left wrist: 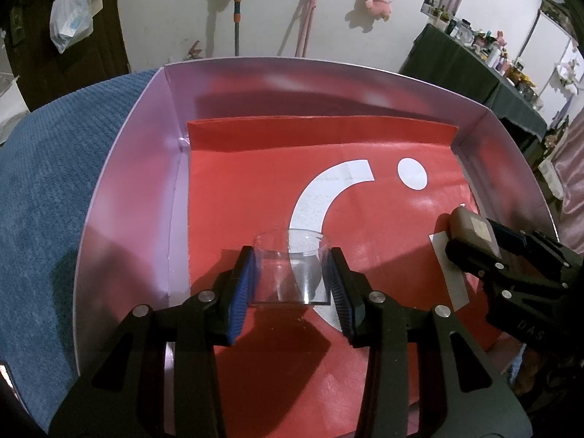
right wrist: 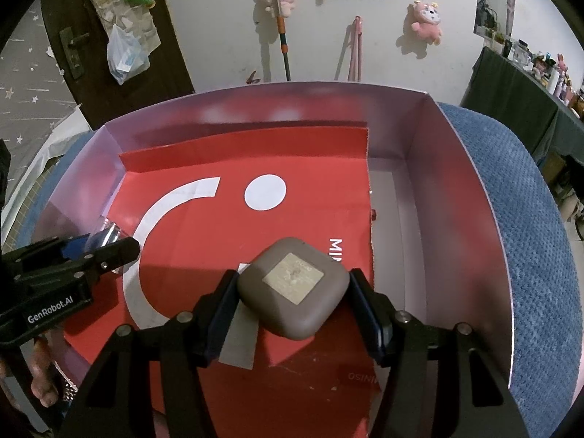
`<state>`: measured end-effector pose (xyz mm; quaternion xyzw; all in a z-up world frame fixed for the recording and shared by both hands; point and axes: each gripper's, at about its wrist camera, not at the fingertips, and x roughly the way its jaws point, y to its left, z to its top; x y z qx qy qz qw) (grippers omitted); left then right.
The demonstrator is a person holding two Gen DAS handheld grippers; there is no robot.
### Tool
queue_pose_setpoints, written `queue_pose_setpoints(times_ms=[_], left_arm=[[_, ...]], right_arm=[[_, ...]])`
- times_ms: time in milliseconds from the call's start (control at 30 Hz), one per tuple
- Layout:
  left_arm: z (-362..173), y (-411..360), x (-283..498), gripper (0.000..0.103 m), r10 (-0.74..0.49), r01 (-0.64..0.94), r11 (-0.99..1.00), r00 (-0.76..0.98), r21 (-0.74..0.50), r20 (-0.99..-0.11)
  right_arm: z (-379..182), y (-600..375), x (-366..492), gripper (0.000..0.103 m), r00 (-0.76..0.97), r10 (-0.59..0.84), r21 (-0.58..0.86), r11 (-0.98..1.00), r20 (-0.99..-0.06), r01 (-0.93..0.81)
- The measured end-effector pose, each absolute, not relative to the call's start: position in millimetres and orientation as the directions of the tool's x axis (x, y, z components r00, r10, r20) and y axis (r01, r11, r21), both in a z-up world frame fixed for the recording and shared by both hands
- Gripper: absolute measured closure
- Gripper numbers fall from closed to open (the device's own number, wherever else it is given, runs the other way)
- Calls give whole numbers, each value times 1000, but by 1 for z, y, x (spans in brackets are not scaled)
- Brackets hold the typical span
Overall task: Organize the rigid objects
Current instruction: 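Carry the cup and brown case into the red box with both grippers, then open both grippers to release the cup and case onto the red paper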
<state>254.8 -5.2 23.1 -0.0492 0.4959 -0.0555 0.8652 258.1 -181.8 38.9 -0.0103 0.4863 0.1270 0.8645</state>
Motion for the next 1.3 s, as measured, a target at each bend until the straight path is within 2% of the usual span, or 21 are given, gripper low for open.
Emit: queue_pose_setpoints(times_ms=[100, 167, 200, 533, 733, 933, 1000, 1033, 1100, 1167, 1300], left_arm=[[23, -7, 254, 61, -135, 52, 991, 500, -125, -855], [23, -9, 255, 42, -148, 63, 989, 493, -134, -858], [23, -9, 255, 39, -159, 70, 987, 486, -143, -859], [22, -10, 251, 38, -157, 80, 988, 491, -135, -857], [28, -15, 244, 30, -137, 101, 990, 515, -99, -846], [39, -16, 237, 28, -125, 101, 991, 541, -83, -831], [47, -14, 232, 28, -123, 94, 992, 557, -85, -821], [49, -14, 231, 28, -123, 93, 992, 564, -85, -817], [57, -13, 226, 23, -112, 87, 993, 585, -75, -804], [63, -11, 221, 10, -95, 74, 995, 607, -63, -789], [75, -5, 214, 10, -89, 57, 996, 638, -68, -765]], right_arm=[[39, -182, 258, 40, 495, 210, 106, 968, -843, -229], [40, -182, 258, 39, 497, 215, 111, 967, -841, -231], [41, -182, 258, 39, 497, 216, 112, 967, -840, -230], [48, -184, 253, 38, 514, 227, 122, 965, -827, -231], [57, -185, 245, 33, 537, 238, 124, 963, -809, -241], [75, -188, 232, 29, 574, 264, 141, 958, -775, -250], [80, -189, 229, 20, 588, 268, 143, 957, -764, -250], [83, -189, 227, 19, 596, 271, 144, 957, -756, -252], [90, -191, 222, 19, 610, 284, 155, 954, -740, -257], [95, -193, 217, 17, 621, 298, 169, 951, -725, -259], [104, -196, 208, 9, 644, 314, 182, 947, -697, -265]])
